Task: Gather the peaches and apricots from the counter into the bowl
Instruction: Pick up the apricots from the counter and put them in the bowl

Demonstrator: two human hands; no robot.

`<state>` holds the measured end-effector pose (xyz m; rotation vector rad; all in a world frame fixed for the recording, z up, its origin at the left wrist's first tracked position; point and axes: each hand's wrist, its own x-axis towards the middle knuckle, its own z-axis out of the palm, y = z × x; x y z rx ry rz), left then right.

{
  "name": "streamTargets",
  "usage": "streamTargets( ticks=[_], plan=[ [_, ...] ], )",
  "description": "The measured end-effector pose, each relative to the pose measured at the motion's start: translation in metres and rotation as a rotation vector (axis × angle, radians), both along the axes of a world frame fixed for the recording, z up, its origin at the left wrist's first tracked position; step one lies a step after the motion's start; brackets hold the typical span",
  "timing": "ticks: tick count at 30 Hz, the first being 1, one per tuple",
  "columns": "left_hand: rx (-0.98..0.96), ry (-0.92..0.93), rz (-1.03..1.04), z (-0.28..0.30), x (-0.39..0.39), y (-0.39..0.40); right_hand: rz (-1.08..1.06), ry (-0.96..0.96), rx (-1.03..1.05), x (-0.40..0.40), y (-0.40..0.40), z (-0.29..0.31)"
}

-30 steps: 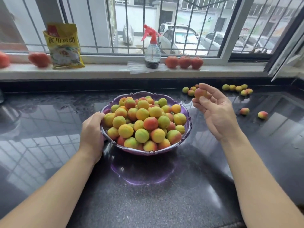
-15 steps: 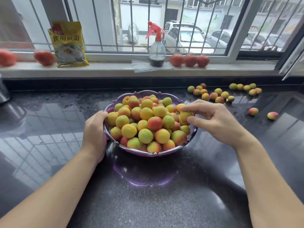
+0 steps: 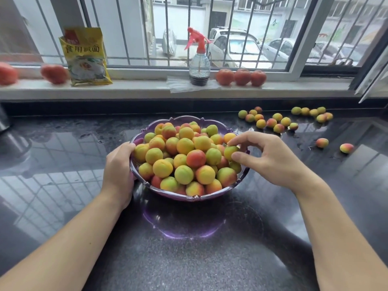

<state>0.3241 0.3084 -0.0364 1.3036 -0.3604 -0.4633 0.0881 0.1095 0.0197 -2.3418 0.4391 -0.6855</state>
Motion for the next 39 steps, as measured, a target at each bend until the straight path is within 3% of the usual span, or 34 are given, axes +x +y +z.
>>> streamTargets(
  ticks=[7, 10, 12, 14, 16, 19, 24, 29, 39],
  plan=[
    [-0.009, 0.008, 0.027, 0.001, -0.001, 0.0, -0.019, 0.032, -0.019, -0.001, 0.0, -0.001],
    [0.006, 0.0, 0.026, 0.001, -0.001, 0.0, -0.021, -0.062, 0.11, -0.002, -0.008, 0.001],
    [0.013, -0.009, 0.024, 0.002, 0.0, 0.001, -0.16, -0.22, 0.223, 0.001, -0.022, -0.007],
    [0.022, -0.018, 0.021, 0.001, 0.001, 0.0, -0.426, -0.259, 0.178, 0.003, -0.045, -0.025],
    [0.028, -0.02, 0.016, 0.001, 0.001, 0.0, -0.679, -0.145, 0.075, 0.001, -0.071, -0.047],
    [0.024, -0.023, 0.017, -0.001, 0.002, 0.0, -0.847, -0.012, 0.016, 0.001, -0.098, -0.065],
    [0.031, -0.028, 0.014, -0.002, 0.004, 0.0, -0.764, 0.278, -0.254, 0.032, -0.115, -0.061],
    [0.034, -0.025, 0.006, -0.004, 0.006, -0.001, -0.763, 0.488, -0.335, 0.052, -0.135, -0.061],
    [-0.043, -0.008, 0.002, 0.0, 0.003, -0.001, -0.851, 0.441, -0.35, 0.065, -0.153, -0.061]
  ],
)
